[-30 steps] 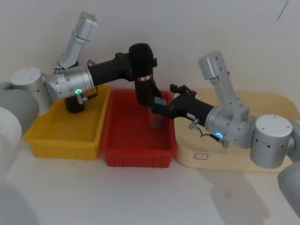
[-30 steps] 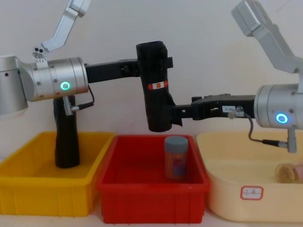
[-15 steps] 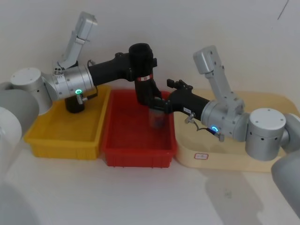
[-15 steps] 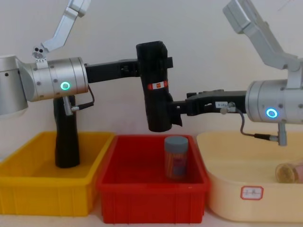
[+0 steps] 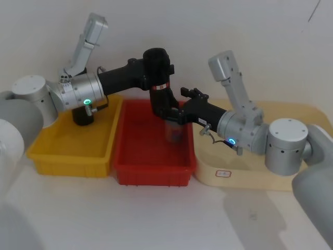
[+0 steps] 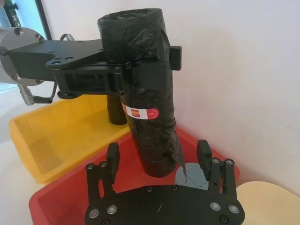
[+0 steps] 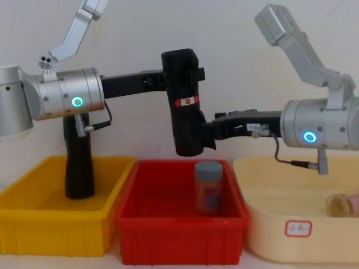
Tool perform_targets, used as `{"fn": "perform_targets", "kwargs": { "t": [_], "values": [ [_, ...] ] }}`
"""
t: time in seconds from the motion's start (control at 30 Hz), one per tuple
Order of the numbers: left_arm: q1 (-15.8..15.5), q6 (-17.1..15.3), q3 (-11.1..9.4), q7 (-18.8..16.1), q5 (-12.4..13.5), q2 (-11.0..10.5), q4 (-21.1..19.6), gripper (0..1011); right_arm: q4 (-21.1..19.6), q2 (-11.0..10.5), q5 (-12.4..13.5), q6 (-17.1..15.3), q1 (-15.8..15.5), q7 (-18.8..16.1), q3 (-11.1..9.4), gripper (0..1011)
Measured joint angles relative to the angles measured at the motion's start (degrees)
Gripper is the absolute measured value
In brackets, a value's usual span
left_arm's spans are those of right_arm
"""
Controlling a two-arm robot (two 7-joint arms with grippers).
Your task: Pick up the garbage bag with the one hand and transfer it to the other hand.
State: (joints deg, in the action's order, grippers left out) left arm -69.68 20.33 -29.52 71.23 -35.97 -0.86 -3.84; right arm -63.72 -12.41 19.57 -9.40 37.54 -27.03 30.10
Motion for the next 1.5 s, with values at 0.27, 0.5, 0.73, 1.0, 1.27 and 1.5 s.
{"fn": "perform_targets", "kwargs": {
  "t": [0.27,0.5,0.73,1.0,1.27,1.5],
  "values": [
    [0.00,0.00,0.00,0.00,0.00,0.00,0.00,400,2.91,1.52,-0.16,1.74,0.87,-0.48,-0.32,1000],
    [0.00,0.00,0.00,0.00,0.00,0.00,0.00,400,4.83,2.56,-0.31,3.07,1.47,-1.02,-0.56,1000],
    [0.00,0.00,0.00,0.00,0.00,-0.01,0.00,400,6.42,3.40,-0.52,3.82,2.20,-1.57,-0.64,1001],
    [0.00,0.00,0.00,0.00,0.00,0.00,0.00,400,8.53,4.47,-0.80,4.59,3.11,-2.20,-0.75,1000],
    [0.00,0.00,0.00,0.00,0.00,0.00,0.00,400,10.49,5.44,-0.97,5.29,3.95,-2.73,-0.84,1000],
    [0.00,0.00,0.00,0.00,0.00,0.00,0.00,400,11.89,6.16,-1.44,5.87,4.55,-2.82,-0.76,1001]
  ]
}}
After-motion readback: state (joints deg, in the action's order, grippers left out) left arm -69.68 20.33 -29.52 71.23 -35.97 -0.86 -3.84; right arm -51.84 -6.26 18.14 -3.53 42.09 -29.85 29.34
